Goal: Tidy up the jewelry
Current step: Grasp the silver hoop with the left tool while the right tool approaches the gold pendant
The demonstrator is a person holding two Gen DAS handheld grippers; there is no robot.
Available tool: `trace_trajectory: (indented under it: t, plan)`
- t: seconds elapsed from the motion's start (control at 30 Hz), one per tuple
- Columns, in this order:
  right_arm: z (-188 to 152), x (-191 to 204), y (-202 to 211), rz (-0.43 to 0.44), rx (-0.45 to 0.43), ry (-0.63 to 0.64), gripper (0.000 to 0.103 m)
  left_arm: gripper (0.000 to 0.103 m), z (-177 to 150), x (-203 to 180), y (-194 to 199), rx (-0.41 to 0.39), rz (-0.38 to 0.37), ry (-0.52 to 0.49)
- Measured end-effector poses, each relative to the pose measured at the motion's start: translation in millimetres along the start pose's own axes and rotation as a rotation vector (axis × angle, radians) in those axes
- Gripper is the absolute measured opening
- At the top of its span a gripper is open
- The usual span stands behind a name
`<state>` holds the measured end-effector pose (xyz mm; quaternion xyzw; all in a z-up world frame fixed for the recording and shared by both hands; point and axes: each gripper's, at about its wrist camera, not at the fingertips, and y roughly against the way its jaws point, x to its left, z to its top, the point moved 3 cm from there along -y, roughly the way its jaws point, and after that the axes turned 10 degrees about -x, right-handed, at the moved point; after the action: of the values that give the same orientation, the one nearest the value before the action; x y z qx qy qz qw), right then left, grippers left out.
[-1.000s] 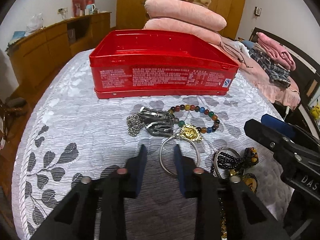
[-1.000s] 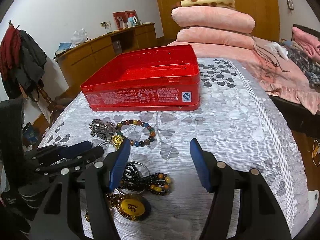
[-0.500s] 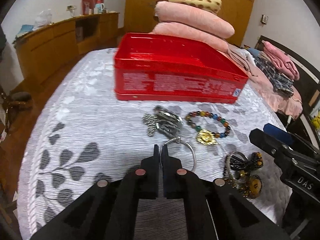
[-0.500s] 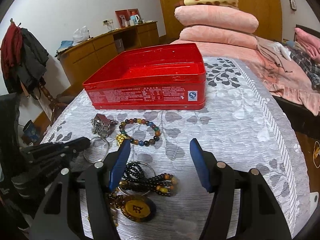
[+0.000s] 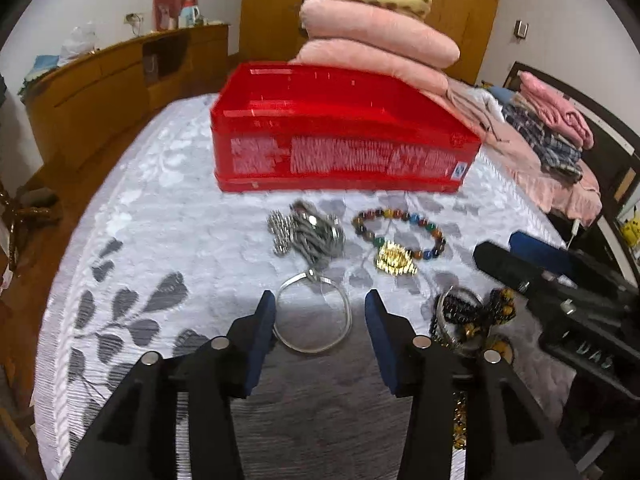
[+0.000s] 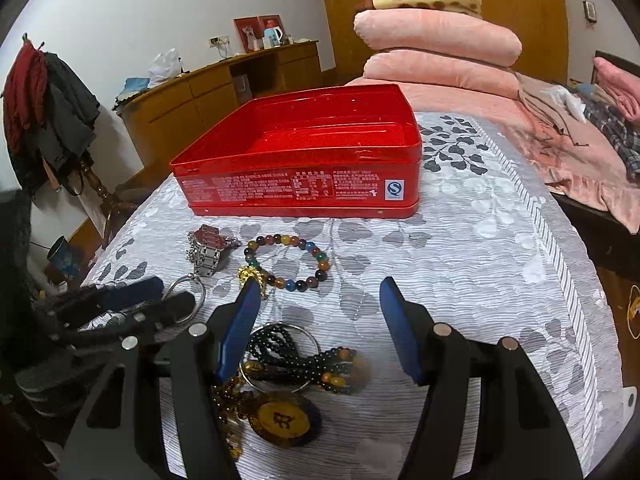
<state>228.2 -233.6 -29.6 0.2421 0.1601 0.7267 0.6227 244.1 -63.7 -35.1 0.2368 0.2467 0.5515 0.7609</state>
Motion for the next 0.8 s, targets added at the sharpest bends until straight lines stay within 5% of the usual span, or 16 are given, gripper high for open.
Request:
trace_trajectory:
  t: [0.53, 0.8]
  plan:
    - [0.7, 21.4, -8.9, 0.059, 0.021, 0.031, 0.06, 0.044, 7.4, 21.2, 6.2, -0.059, 0.052, 0.031]
    - [-8.2, 44.4, -35.0, 0.114, 0.119, 0.051, 0.042, 0.044, 12.1, 43.2, 4.5, -0.068, 0.089, 0.054]
